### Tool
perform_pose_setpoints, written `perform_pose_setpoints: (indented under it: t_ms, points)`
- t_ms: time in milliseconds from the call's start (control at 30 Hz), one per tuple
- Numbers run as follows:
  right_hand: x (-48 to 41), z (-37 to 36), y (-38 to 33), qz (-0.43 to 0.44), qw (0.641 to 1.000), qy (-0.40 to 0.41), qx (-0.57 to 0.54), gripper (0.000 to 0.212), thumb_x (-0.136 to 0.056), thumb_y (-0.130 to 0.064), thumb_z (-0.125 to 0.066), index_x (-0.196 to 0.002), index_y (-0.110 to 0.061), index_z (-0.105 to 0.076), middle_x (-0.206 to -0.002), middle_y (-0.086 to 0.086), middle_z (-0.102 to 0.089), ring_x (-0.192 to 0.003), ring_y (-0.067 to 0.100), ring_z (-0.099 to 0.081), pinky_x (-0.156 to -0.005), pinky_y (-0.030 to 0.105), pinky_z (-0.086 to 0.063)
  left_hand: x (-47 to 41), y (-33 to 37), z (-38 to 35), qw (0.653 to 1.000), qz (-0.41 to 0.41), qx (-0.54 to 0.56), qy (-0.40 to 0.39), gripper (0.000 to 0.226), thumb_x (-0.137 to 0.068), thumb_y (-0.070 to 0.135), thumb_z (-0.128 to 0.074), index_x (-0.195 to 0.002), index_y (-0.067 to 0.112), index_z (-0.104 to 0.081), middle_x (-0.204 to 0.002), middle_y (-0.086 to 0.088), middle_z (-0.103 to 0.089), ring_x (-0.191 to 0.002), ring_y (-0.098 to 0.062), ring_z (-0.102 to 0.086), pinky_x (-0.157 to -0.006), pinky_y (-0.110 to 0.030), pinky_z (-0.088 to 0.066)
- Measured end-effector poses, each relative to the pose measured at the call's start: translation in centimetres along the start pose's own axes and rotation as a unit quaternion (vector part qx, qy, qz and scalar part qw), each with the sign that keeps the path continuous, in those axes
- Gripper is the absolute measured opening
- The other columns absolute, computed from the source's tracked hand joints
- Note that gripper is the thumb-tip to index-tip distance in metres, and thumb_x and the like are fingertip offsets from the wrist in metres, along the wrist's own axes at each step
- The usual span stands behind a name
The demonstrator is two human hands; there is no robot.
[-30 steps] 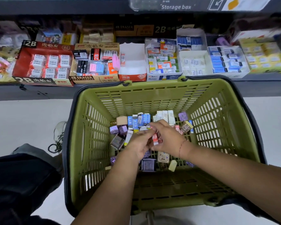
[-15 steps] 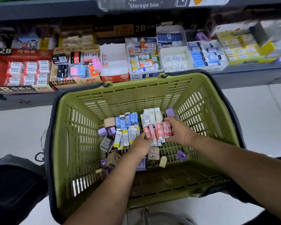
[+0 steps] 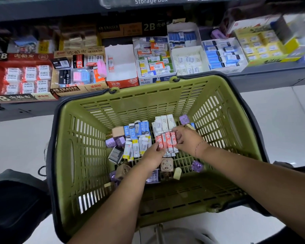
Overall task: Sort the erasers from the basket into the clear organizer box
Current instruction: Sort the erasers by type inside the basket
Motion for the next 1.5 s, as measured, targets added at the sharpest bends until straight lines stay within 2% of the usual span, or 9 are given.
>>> perform_pose_setpoints:
  t_ms: [67, 233, 367, 500, 667, 933, 1100, 1300, 1500]
  points:
    - [0.0, -0.2, 0.1, -0.01, 1.0, 0.002, -0.009, 0.051, -0.079, -0.003, -0.07, -0.124, -0.019, -0.051, -0.093, 0.0, -0.059, -0.087, 0.013, -0.059, -0.081, 0.025, -0.051, -0.1, -0.1, 0.1, 1.0, 0.003, -0.003, 0.0, 0.049, -0.101, 0.035, -0.042, -0.149, 0.026, -0.032, -0.152, -0.001, -0.037, -0.137, -0.023, -0.036, -0.109, -0.037, -0.032]
    - [0.2, -0.3, 0.1, -0.008, 1.0, 0.0, -0.029, 0.047, -0.081, -0.003, -0.068, -0.121, -0.019, -0.051, -0.092, 0.0, -0.06, -0.086, 0.012, -0.061, -0.083, 0.027, -0.054, -0.1, -0.1, 0.0, 1.0, -0.011, -0.008, -0.009, 0.044, -0.102, 0.035, -0.042, -0.145, 0.029, -0.038, -0.148, 0.0, -0.042, -0.133, -0.022, -0.04, -0.098, -0.031, -0.033]
    - [0.0, 0.9, 0.8, -0.044, 0.997, 0.033, -0.051, 0.042, -0.085, -0.007, -0.066, -0.123, -0.017, -0.052, -0.092, -0.001, -0.063, -0.087, 0.013, -0.062, -0.088, 0.031, -0.053, -0.2, -0.2, 0.1, 1.0, 0.001, -0.011, -0.011, 0.053, -0.1, 0.041, -0.044, -0.149, 0.026, -0.031, -0.153, -0.002, -0.035, -0.139, -0.024, -0.034, -0.114, -0.044, -0.029]
    - [-0.5, 3.5, 2.9, -0.125, 0.986, 0.112, -0.02, 0.056, -0.083, -0.02, -0.071, -0.133, -0.02, -0.047, -0.125, 0.004, -0.056, -0.105, 0.02, -0.059, -0.094, 0.035, -0.05, -0.1, -0.2, 0.3, 1.0, 0.012, 0.005, -0.007, 0.053, -0.1, 0.038, -0.045, -0.15, 0.024, -0.031, -0.155, -0.001, -0.032, -0.14, -0.026, -0.032, -0.114, -0.049, -0.029]
    - [-1.6, 1.7, 3.8, -0.127, 0.991, 0.016, 0.04, 0.075, -0.085, -0.017, -0.069, -0.146, -0.027, -0.027, -0.151, 0.008, -0.02, -0.127, 0.033, -0.046, -0.105, 0.037, -0.041, 0.0, -0.2, 0.4, 1.0, 0.006, 0.016, -0.009, 0.049, -0.1, 0.036, -0.046, -0.147, 0.023, -0.036, -0.152, -0.001, -0.037, -0.138, -0.025, -0.035, -0.113, -0.046, -0.031]
    - [-2.1, 1.8, 3.9, -0.124, 0.985, 0.037, 0.112, 0.056, -0.084, -0.009, -0.068, -0.131, -0.022, -0.04, -0.128, 0.013, -0.042, -0.096, 0.028, -0.061, -0.085, 0.031, -0.049, -0.1, -0.4, 0.5, 1.0, 0.008, 0.02, -0.012, 0.052, -0.1, 0.038, -0.047, -0.148, 0.023, -0.034, -0.154, -0.001, -0.034, -0.139, -0.025, -0.033, -0.114, -0.048, -0.03]
    - [-2.4, 4.0, 3.4, -0.098, 0.981, 0.164, 0.027, 0.045, -0.083, 0.001, -0.063, -0.121, -0.015, -0.044, -0.121, 0.01, -0.047, -0.087, 0.024, -0.059, -0.083, 0.036, -0.051, -0.2, -0.4, 0.7, 0.999, 0.012, 0.029, -0.008, 0.052, -0.099, 0.037, -0.047, -0.148, 0.024, -0.035, -0.154, -0.001, -0.034, -0.139, -0.025, -0.033, -0.114, -0.047, -0.029]
    - [-2.1, 2.4, 4.4, -0.135, 0.985, 0.102, -0.027, 0.072, -0.075, -0.005, -0.076, -0.131, -0.024, -0.033, -0.113, 0.006, -0.064, -0.083, 0.017, -0.06, -0.071, 0.03, -0.051, 0.1, -0.4, 0.6, 0.999, 0.014, 0.034, -0.009, 0.057, -0.099, 0.038, -0.048, -0.15, 0.021, -0.03, -0.156, -0.001, -0.03, -0.14, -0.025, -0.031, -0.113, -0.045, -0.03]
    - [-1.6, 0.9, 4.0, -0.113, 0.993, 0.042, 0.002, 0.121, -0.072, -0.005, -0.079, -0.148, -0.036, 0.009, -0.129, 0.006, -0.059, -0.1, 0.024, -0.065, -0.083, 0.038, -0.053, 0.3, -0.3, 0.7, 0.999, 0.016, 0.028, -0.011, 0.056, -0.099, 0.039, -0.048, -0.15, 0.022, -0.031, -0.156, -0.001, -0.03, -0.141, -0.025, -0.031, -0.113, -0.044, -0.03]
Point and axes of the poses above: each hand's wrist, its own x-axis away from the middle knuckle, its own z-axis out of the back of the hand, y = z × x, the point moved 5 cm from there along -x, towards the middle knuckle
